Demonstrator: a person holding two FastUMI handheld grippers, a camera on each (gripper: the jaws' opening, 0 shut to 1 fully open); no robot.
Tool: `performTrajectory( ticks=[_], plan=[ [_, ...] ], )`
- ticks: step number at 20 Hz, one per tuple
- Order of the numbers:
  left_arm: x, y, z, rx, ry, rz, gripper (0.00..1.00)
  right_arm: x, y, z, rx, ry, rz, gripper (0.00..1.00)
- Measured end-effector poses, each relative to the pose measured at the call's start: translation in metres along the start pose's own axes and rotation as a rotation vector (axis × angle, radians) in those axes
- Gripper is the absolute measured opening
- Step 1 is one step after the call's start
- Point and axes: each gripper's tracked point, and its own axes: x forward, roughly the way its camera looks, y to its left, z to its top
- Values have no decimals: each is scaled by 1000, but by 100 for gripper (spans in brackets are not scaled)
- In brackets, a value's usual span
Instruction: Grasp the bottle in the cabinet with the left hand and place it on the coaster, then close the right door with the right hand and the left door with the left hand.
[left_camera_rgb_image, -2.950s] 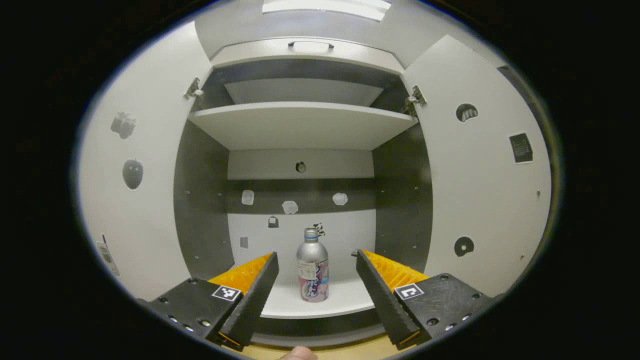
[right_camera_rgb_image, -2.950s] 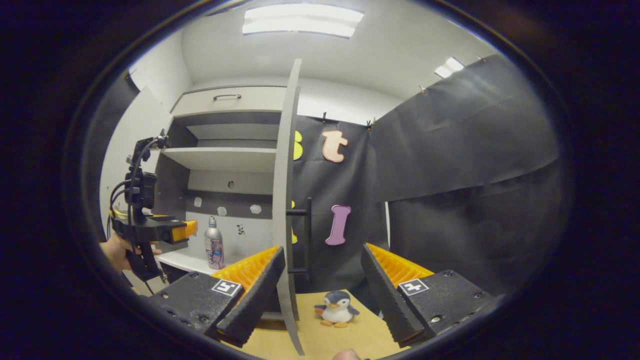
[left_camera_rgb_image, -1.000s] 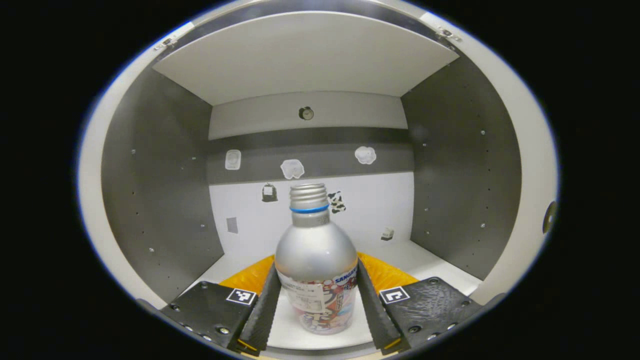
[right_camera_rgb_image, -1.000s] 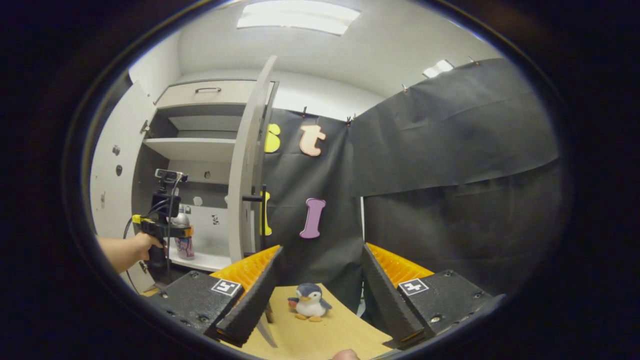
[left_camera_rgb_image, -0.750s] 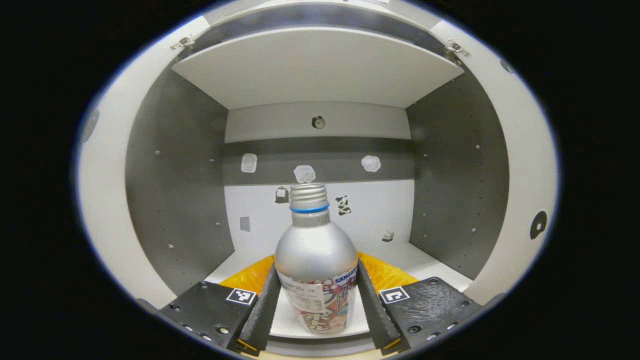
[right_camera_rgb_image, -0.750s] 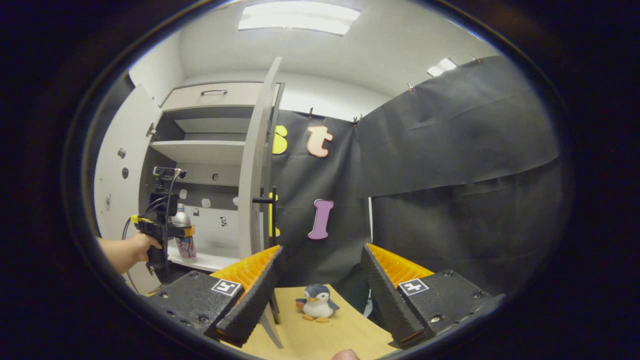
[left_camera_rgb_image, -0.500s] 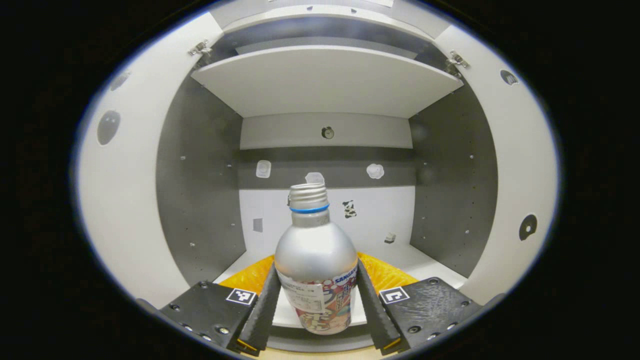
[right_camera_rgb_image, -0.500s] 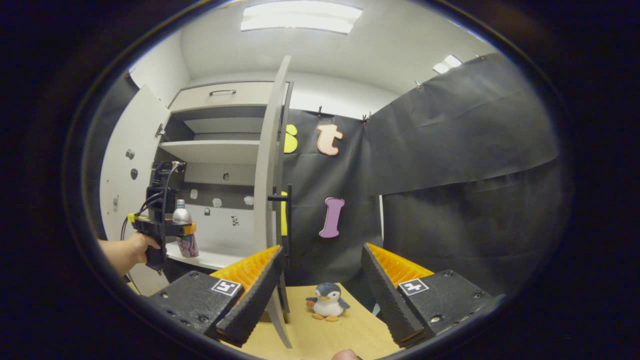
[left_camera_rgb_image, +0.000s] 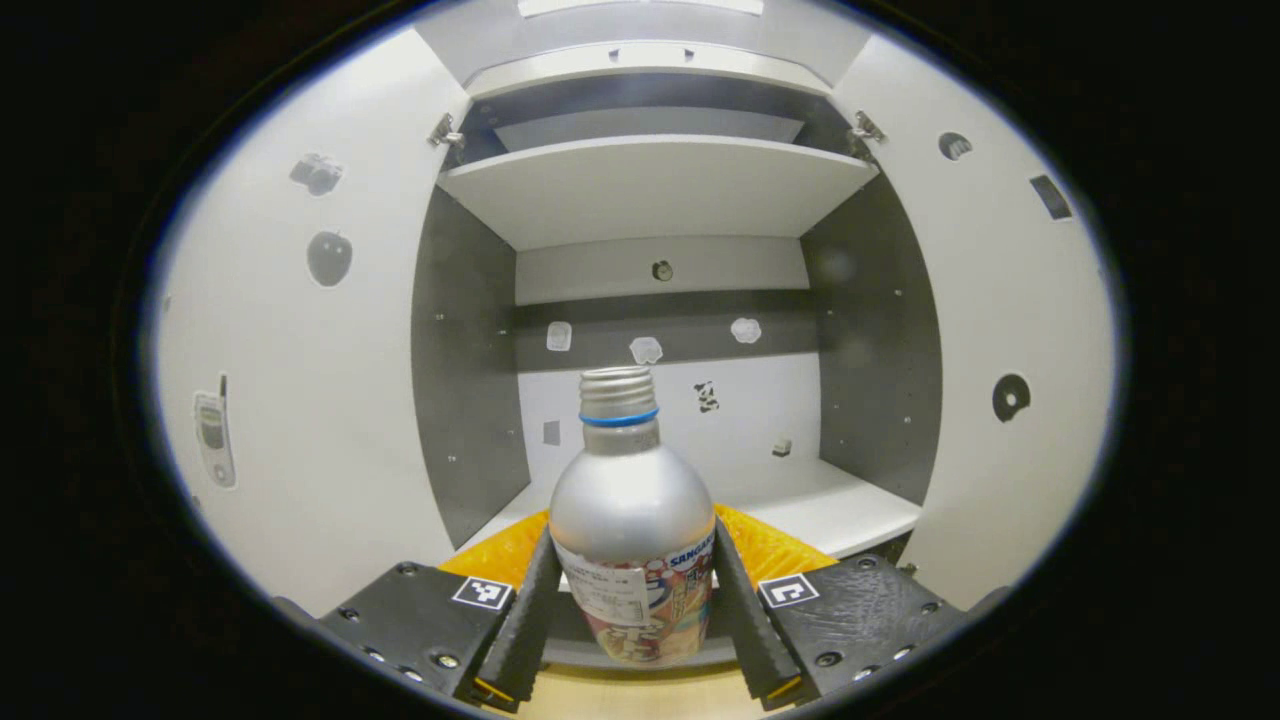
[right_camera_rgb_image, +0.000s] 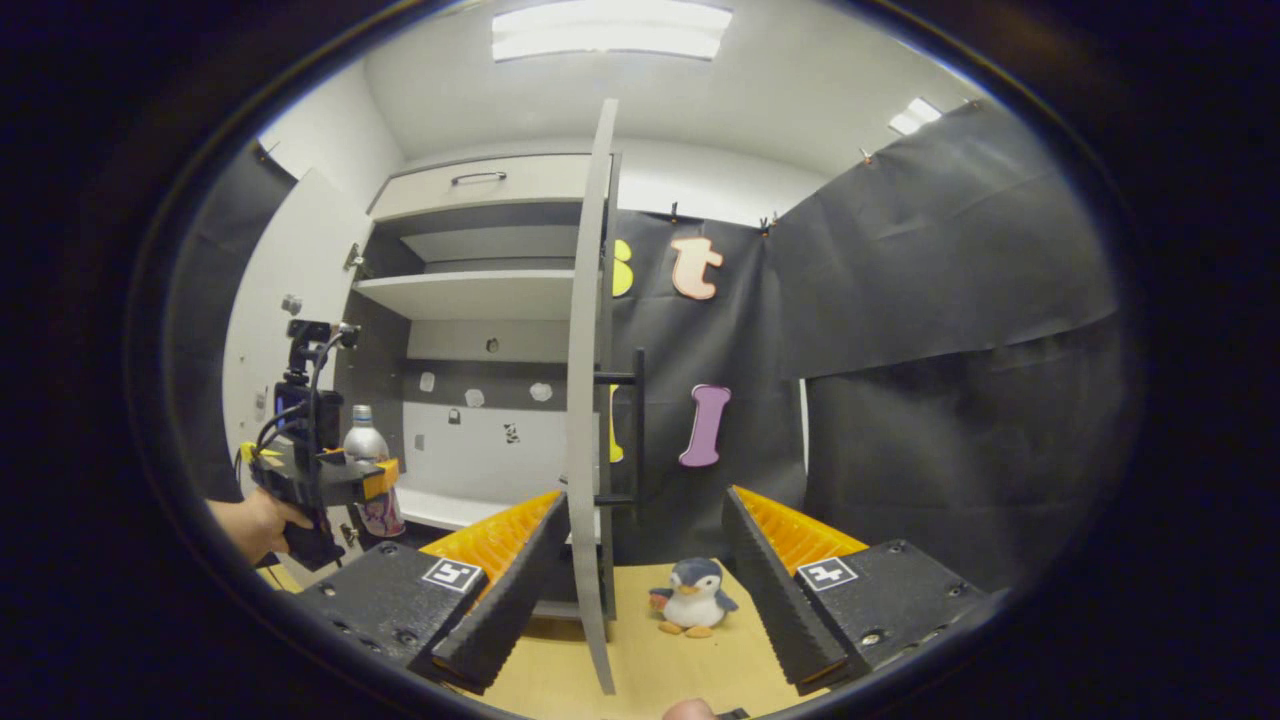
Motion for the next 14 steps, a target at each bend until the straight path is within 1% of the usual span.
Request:
performTrajectory(
  ticks=[2, 3, 4, 5, 6, 8, 9, 10, 14],
  plan=[
    [-14, -2, -14, 10, 4, 1, 78, 2, 4, -4, -1, 8, 11, 100],
    [-20, -4, -22, 18, 6, 0, 74, 3, 5, -5, -2, 12, 14, 99],
    [-28, -5, -28, 22, 11, 1, 78, 4, 7, -7, -4, 18, 18, 100],
    [-35, -7, -34, 24, 13, 0, 78, 5, 7, -9, -3, 22, 22, 100],
    [-41, -9, -39, 23, 15, -2, 75, 5, 8, -10, -3, 26, 23, 100],
    [-54, -10, -49, 24, 15, 3, 74, 5, 7, -14, -1, 38, 18, 100],
    [-61, -11, -55, 21, 18, 3, 71, 5, 7, -17, 1, 44, 14, 100],
    [-66, -12, -62, 18, 24, 3, 74, 5, 7, -18, 3, 48, 10, 100],
    [-88, -17, -89, 22, 45, -3, 75, 4, 3, -20, 4, 54, -10, 100]
  ],
)
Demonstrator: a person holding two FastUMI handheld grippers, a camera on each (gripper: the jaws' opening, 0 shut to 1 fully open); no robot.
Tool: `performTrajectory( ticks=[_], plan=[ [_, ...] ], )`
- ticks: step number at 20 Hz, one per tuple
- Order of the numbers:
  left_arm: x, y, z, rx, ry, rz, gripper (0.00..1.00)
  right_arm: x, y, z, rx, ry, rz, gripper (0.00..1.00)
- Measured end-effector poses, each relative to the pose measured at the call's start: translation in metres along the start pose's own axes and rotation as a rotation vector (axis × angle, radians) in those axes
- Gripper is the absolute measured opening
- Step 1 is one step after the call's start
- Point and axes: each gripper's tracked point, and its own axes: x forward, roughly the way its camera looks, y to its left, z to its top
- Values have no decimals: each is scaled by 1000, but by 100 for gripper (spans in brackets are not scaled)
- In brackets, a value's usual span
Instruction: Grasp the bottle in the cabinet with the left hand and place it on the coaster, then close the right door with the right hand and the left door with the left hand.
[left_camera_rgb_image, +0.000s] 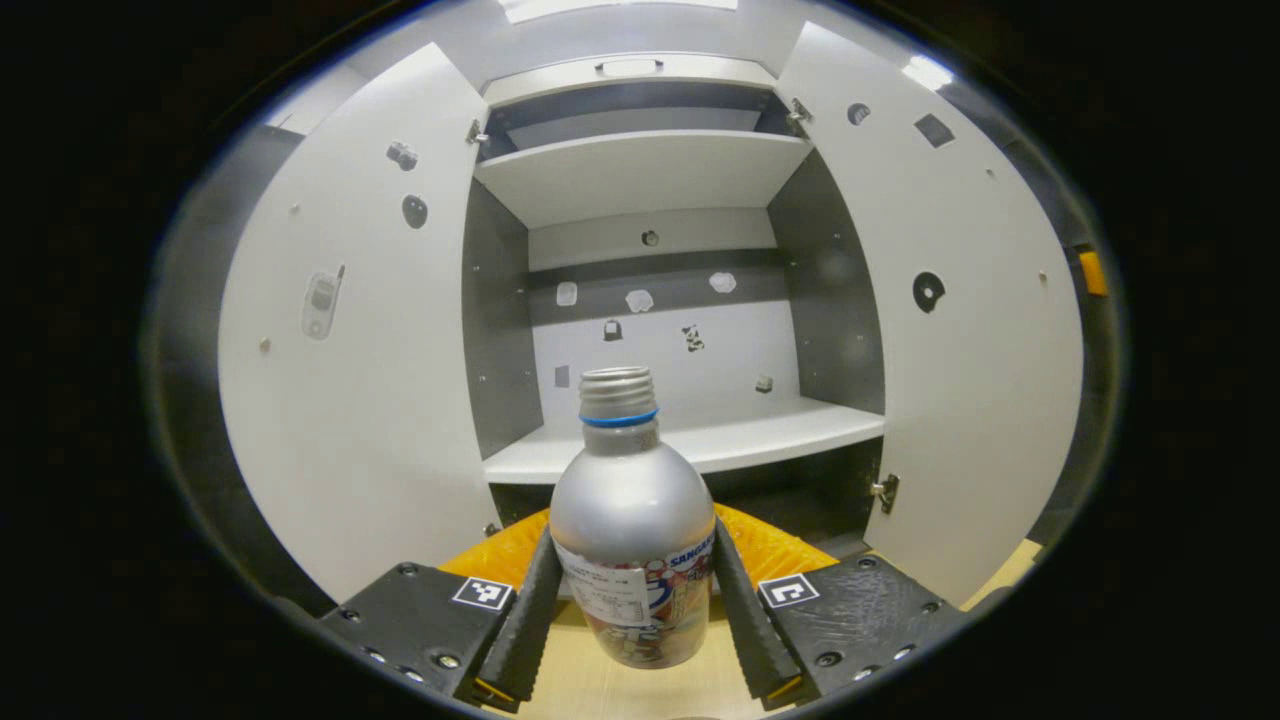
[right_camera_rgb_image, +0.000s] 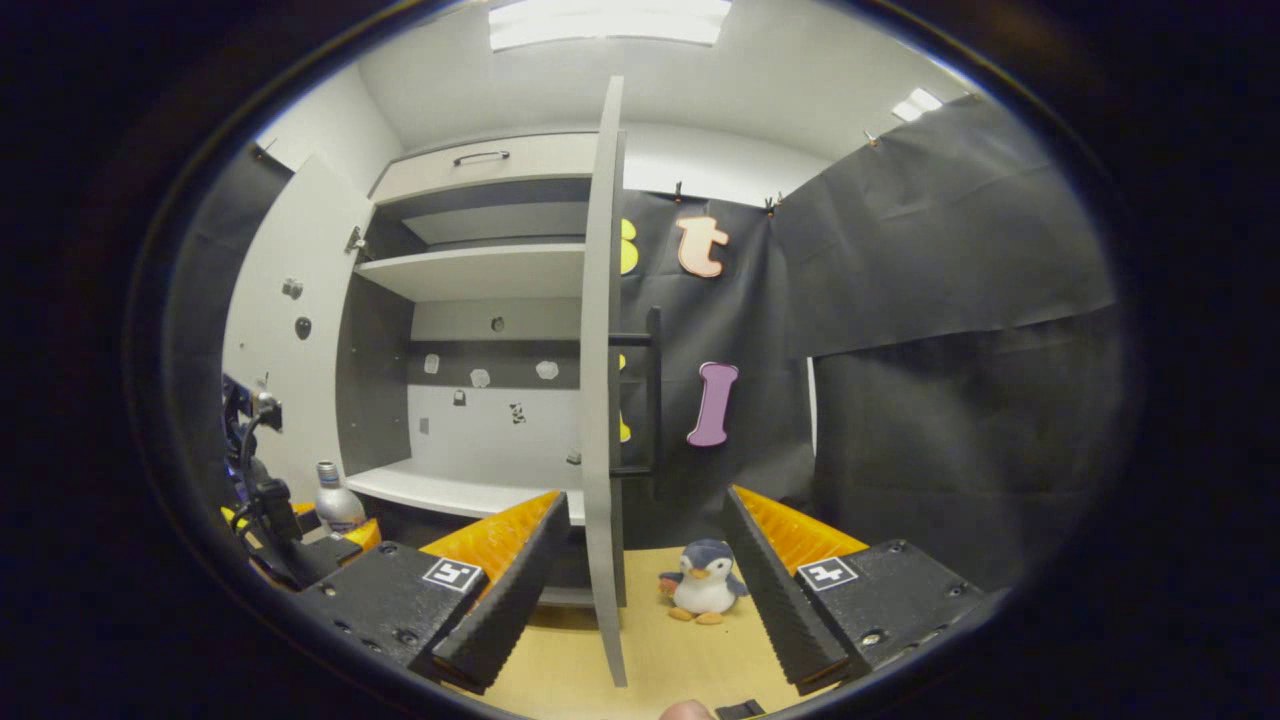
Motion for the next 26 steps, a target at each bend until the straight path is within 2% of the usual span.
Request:
performTrajectory(
  ticks=[1, 2, 3, 4, 10, 11, 14, 15, 16, 17, 20, 26],
  plan=[
    [-4, -1, -7, 1, 5, -1, 78, 0, -1, 0, -2, -1, -7, 100],
    [-8, -2, -14, 4, 13, 5, 75, 1, -2, 0, -4, -1, -15, 99],
    [-12, -3, -24, 3, 27, 2, 78, 1, -3, 1, -7, -5, -24, 99],
    [-15, -4, -32, 0, 37, 2, 75, 0, -4, 2, -8, -8, -31, 99],
    [-41, -24, -84, 21, 107, -43, 75, -1, -1, -4, -10, 15, -50, 99],
    [-43, -26, -92, 23, 115, -51, 71, -1, -1, -5, -11, 20, -50, 99],
    [-50, -34, -109, 12, 140, -75, 78, -1, 0, -4, -18, 22, -59, 100],
    [-52, -37, -116, 11, 146, -81, 75, -1, 0, -3, -21, 22, -63, 99],
    [-55, -40, -121, 13, 149, -88, 79, -1, 0, -2, -24, 22, -66, 100],
    [-58, -42, -127, 22, 155, -91, 75, 0, 0, -2, -27, 22, -70, 100],
    [-61, -49, -144, 33, 176, -111, 75, 1, -1, 0, -34, 26, -79, 99],
    [-66, -52, -181, 39, 245, -126, 79, 1, -4, -3, -39, 43, -97, 99]
  ],
)
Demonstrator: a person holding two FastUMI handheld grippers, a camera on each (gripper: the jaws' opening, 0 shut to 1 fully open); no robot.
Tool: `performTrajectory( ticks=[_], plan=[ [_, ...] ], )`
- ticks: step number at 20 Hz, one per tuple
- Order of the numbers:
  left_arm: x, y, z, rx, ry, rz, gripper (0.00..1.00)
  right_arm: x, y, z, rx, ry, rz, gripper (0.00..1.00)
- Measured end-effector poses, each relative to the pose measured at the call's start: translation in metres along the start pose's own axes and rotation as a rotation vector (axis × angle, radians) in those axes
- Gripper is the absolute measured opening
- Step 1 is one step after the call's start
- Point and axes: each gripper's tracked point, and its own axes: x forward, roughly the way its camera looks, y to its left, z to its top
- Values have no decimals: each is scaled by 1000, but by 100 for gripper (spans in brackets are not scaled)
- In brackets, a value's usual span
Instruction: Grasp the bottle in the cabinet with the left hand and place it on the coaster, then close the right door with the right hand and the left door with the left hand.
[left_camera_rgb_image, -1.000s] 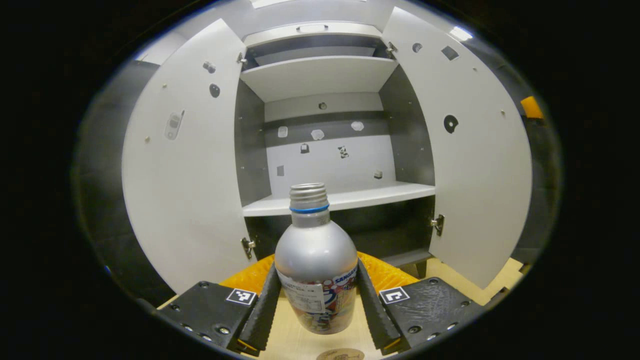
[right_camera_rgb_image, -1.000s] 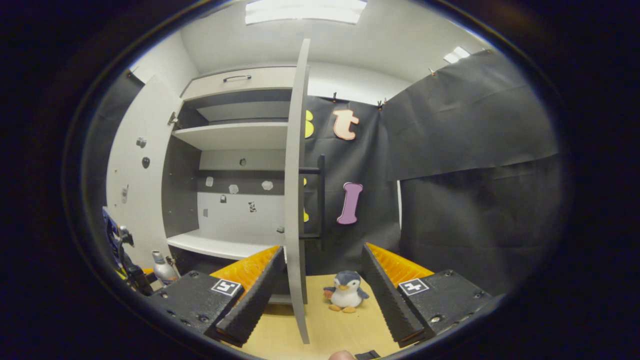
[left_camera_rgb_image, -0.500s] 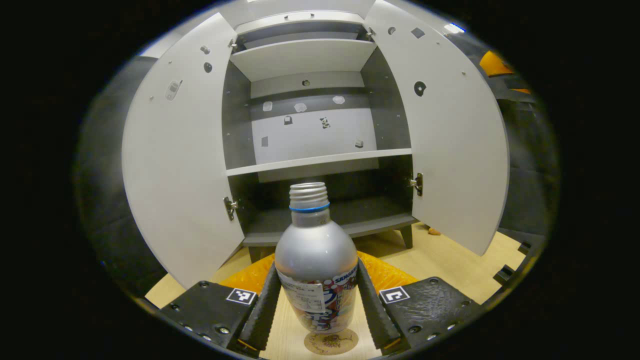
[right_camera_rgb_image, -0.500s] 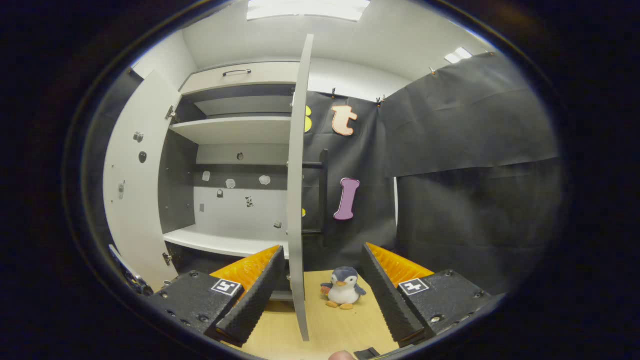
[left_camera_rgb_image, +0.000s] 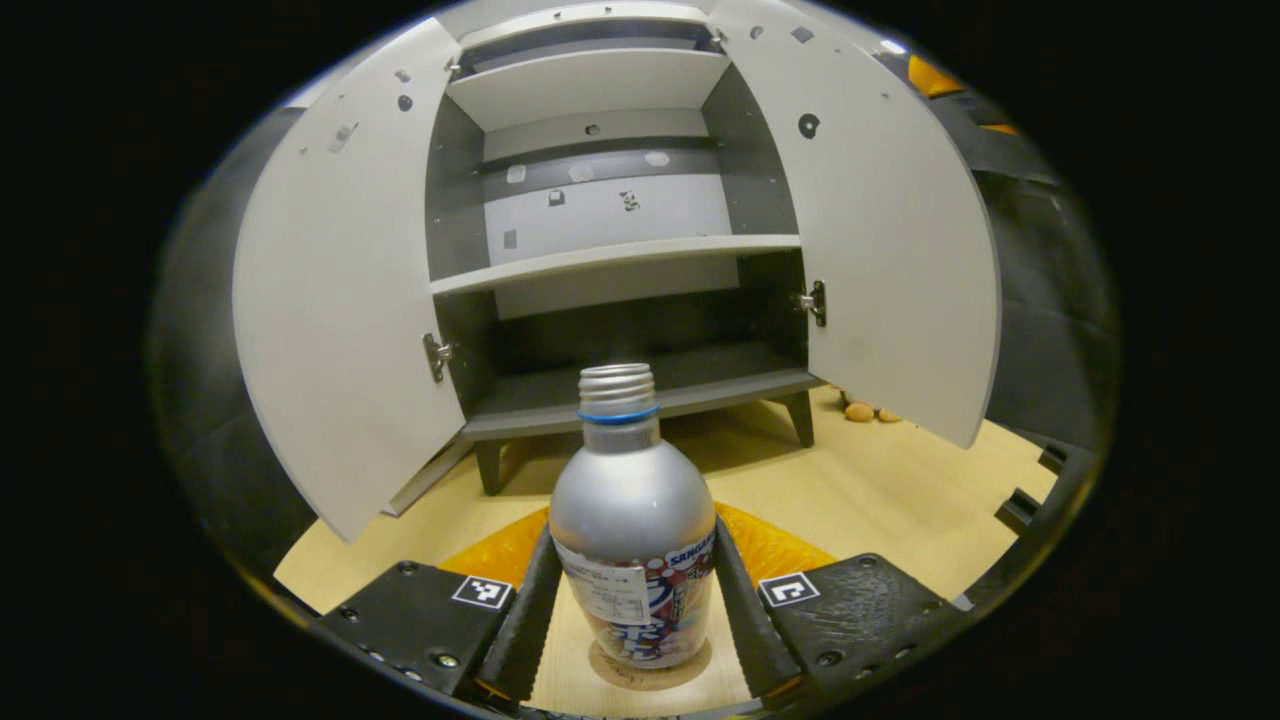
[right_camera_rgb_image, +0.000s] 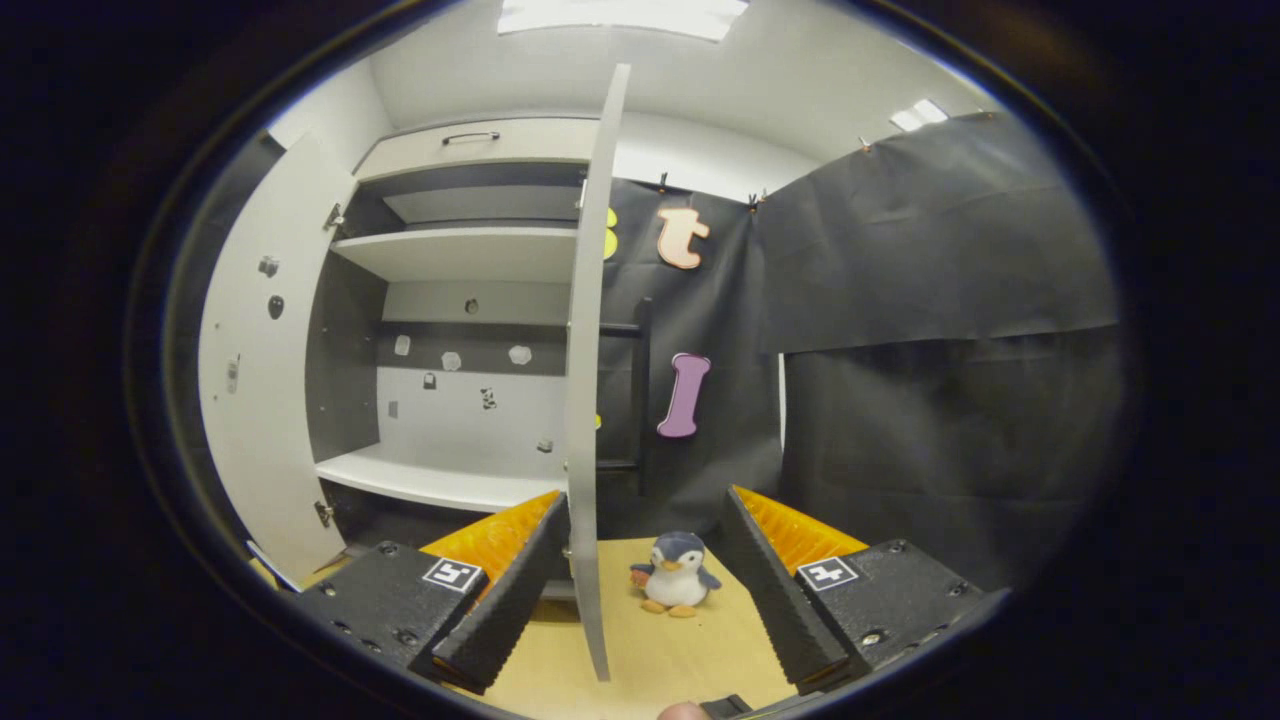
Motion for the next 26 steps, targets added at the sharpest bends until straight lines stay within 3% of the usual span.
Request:
performTrajectory(
  ticks=[1, 5, 6, 7, 14, 15, 16, 17, 19, 20, 22, 23, 26],
  plan=[
    [1, -2, -5, 2, 7, -5, 75, -1, 0, 1, -1, -1, -2, 100],
    [8, -5, -14, 12, 14, -10, 75, 0, 0, 1, -8, 0, -6, 100],
    [10, -5, -16, 11, 17, -11, 79, 1, 0, 1, -7, 1, -6, 100],
    [11, -5, -17, 6, 20, -7, 75, 1, -1, 1, -9, 2, -7, 100],
    [16, 3, -41, -6, 58, -3, 75, 7, -6, 2, -10, 6, -21, 100],
    [16, 2, -41, -2, 62, -3, 80, 7, -7, 3, -11, 2, -25, 100],
    [15, 2, -41, 5, 58, -5, 75, 8, -8, 3, -11, 0, -29, 100],
    [16, 1, -42, 12, 59, -6, 80, 8, -9, 4, -11, -1, -33, 100],
    [15, 0, -43, 27, 73, -16, 76, 10, -12, 5, -10, -5, -36, 100],
    [13, 0, -43, 25, 78, -20, 80, 11, -15, 5, -11, -5, -42, 100],
    [11, 0, -44, 14, 97, -24, 77, 11, -22, 8, 1, -11, -58, 99],
    [8, 0, -46, 9, 106, -27, 82, 12, -27, 9, 4, -14, -69, 100],
    [-1, 5, -50, 10, 139, -26, 81, 13, -43, 14, 2, -33, -100, 100]
  ],
)
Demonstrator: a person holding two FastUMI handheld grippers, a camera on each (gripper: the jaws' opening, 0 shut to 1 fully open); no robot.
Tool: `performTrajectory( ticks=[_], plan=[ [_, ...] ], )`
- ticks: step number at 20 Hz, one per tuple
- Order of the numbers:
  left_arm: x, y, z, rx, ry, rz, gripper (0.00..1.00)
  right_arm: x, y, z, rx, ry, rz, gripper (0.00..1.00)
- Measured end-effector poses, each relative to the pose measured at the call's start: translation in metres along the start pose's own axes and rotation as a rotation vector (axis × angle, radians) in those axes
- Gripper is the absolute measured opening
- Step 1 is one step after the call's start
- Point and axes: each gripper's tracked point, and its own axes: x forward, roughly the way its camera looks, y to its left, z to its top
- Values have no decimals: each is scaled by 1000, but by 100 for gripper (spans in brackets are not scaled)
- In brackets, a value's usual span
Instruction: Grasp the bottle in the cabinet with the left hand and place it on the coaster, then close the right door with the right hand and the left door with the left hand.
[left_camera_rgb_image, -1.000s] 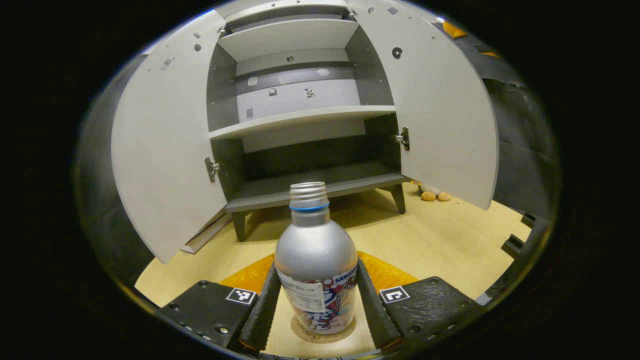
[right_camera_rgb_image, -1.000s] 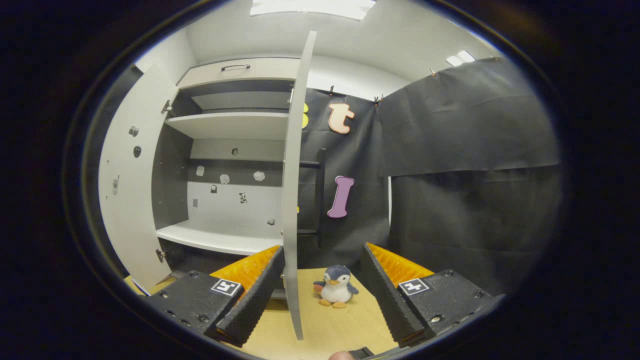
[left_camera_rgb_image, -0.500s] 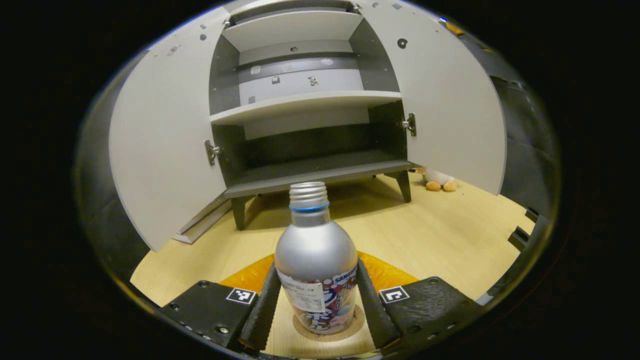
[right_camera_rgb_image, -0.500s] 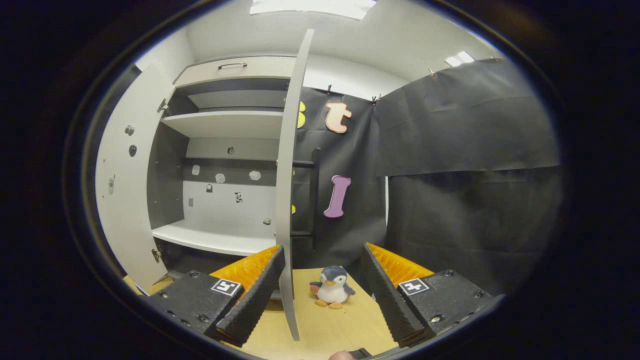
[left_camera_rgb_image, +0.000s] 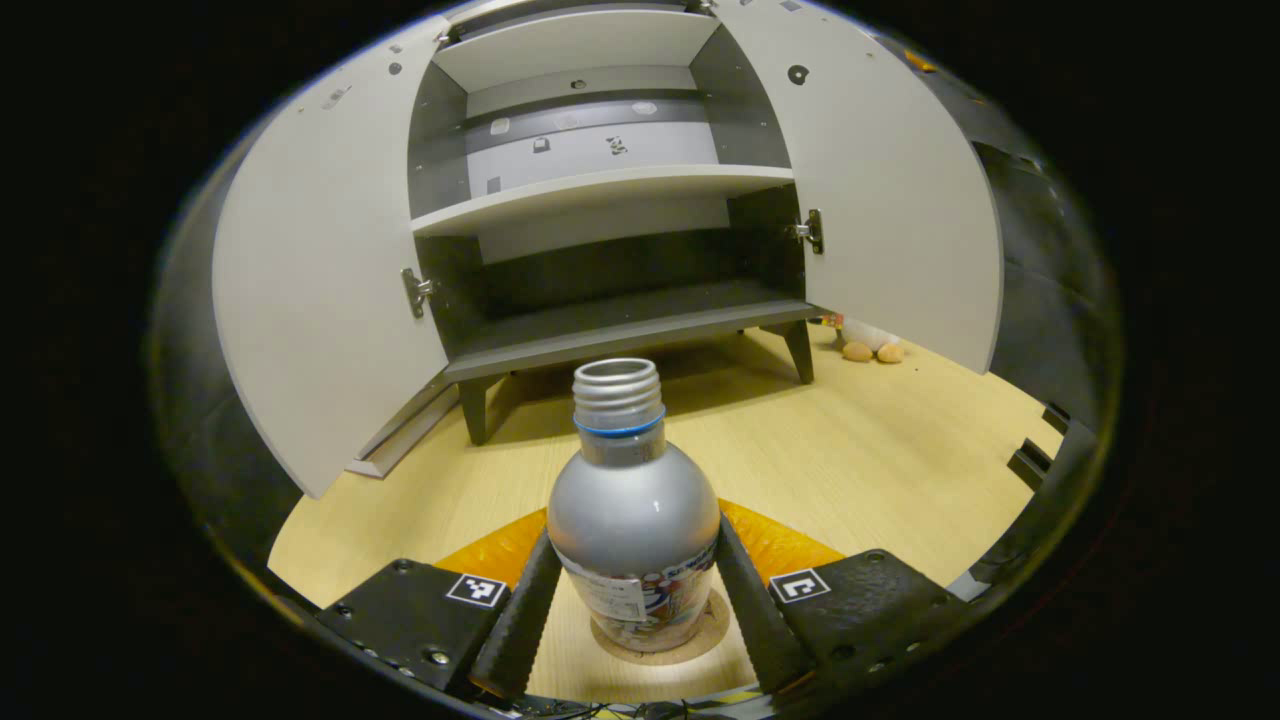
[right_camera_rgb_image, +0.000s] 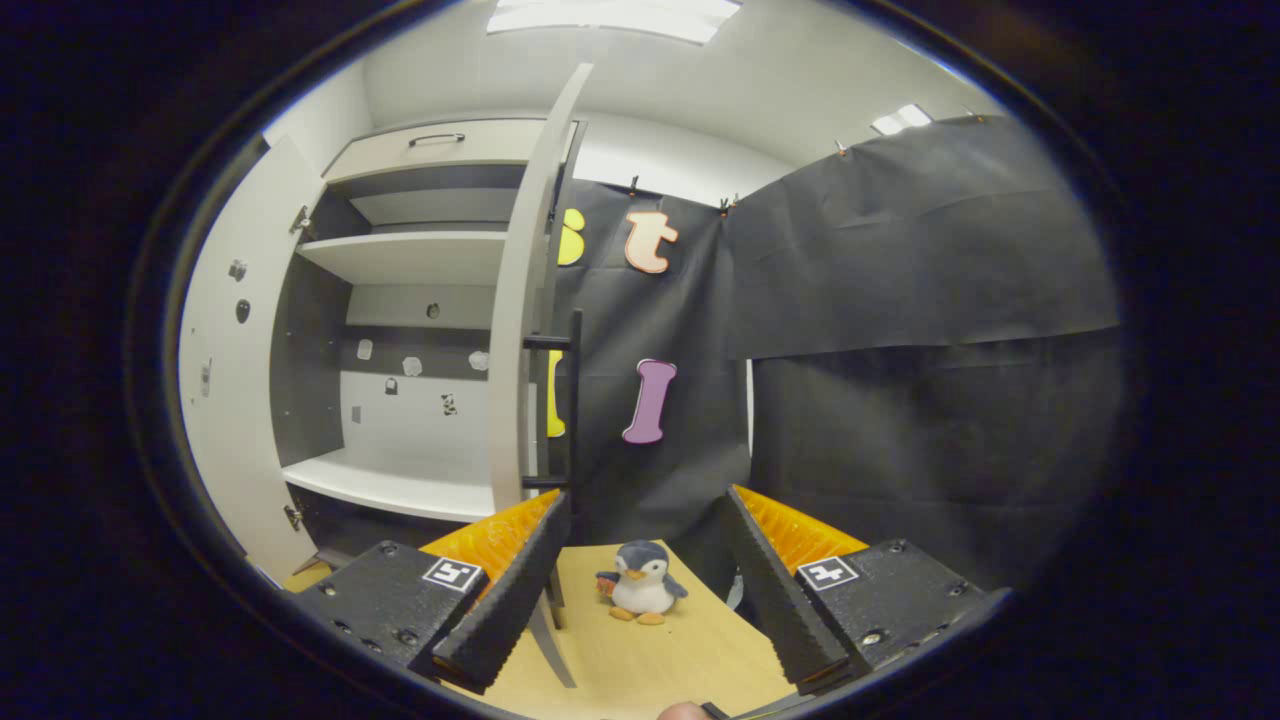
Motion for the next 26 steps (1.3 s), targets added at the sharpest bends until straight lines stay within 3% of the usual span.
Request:
performTrajectory(
  ticks=[2, 6, 16, 19, 26],
  plan=[
    [-5, 3, -1, 2, 12, 4, 82, 3, -8, 4, -4, -15, -13, 100],
    [-15, 11, 7, 6, 21, 22, 95, 11, -14, 7, -2, -28, -6, 100],
    [-44, 16, 66, -18, -65, 21, 96, 26, -7, 20, 15, -76, 59, 100],
    [-52, 13, 77, -87, -56, -15, 96, 29, -10, 28, 13, -99, 49, 100],
    [-75, 39, 131, -127, -126, 25, 96, 80, -21, 31, 34, -45, 23, 99]
  ],
)
